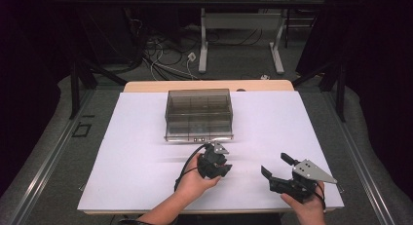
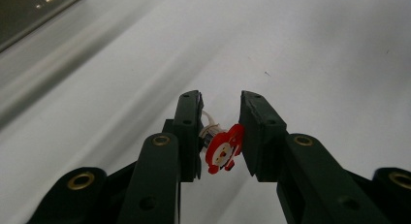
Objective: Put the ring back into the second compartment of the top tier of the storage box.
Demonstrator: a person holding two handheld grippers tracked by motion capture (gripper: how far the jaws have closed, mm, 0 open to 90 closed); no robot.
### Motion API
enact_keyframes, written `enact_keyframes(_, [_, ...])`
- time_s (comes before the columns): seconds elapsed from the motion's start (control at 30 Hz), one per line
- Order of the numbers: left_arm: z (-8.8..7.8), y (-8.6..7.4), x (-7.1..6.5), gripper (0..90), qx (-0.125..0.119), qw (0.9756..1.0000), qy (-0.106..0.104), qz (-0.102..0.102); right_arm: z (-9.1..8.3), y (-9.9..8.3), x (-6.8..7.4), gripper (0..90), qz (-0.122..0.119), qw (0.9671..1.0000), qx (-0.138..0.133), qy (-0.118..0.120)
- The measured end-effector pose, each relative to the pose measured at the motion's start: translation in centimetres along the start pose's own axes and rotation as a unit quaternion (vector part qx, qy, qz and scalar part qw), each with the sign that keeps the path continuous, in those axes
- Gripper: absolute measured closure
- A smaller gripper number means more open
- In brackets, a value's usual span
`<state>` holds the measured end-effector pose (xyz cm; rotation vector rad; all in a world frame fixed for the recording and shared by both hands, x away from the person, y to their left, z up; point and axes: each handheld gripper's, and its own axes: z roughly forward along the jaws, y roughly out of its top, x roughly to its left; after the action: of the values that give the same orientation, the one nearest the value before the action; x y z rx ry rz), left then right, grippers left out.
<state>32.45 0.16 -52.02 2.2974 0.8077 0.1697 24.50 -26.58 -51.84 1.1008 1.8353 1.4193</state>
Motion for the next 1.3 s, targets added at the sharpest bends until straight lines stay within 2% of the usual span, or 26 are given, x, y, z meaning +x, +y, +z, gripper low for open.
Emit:
enact_keyframes(0.4, [-0.9, 0.5, 0.0, 69.8, -0.012, 0.9999, 0.000, -0.008, 0.0, 0.0, 0.0, 14.9, 0.000, 1.0000, 0.001, 0.000])
enact_keyframes(0.57, [-1.3, 0.7, 0.0, 69.8, -0.009, 1.0000, 0.001, -0.004, 0.0, 0.0, 0.0, 14.9, 0.001, 1.0000, 0.000, 0.000])
enact_keyframes(0.6, [-1.5, 0.8, 0.0, 69.8, -0.015, 0.9999, 0.003, -0.003, 0.0, 0.0, 0.0, 14.9, 0.001, 1.0000, 0.000, 0.000])
enact_keyframes(0.7, [-1.6, 0.9, 0.0, 69.8, -0.016, 0.9998, 0.001, -0.008, 0.0, 0.0, 0.0, 14.9, 0.001, 1.0000, 0.001, 0.000])
enact_keyframes(1.13, [-3.0, 1.7, 0.0, 69.9, -0.023, 0.9997, 0.005, -0.004, 0.0, 0.0, 0.0, 14.9, 0.001, 1.0000, 0.001, 0.000])
enact_keyframes(1.3, [-3.5, 2.0, 0.1, 69.9, -0.028, 0.9996, 0.005, -0.009, 0.0, 0.0, 0.0, 14.9, 0.001, 1.0000, 0.000, 0.000])
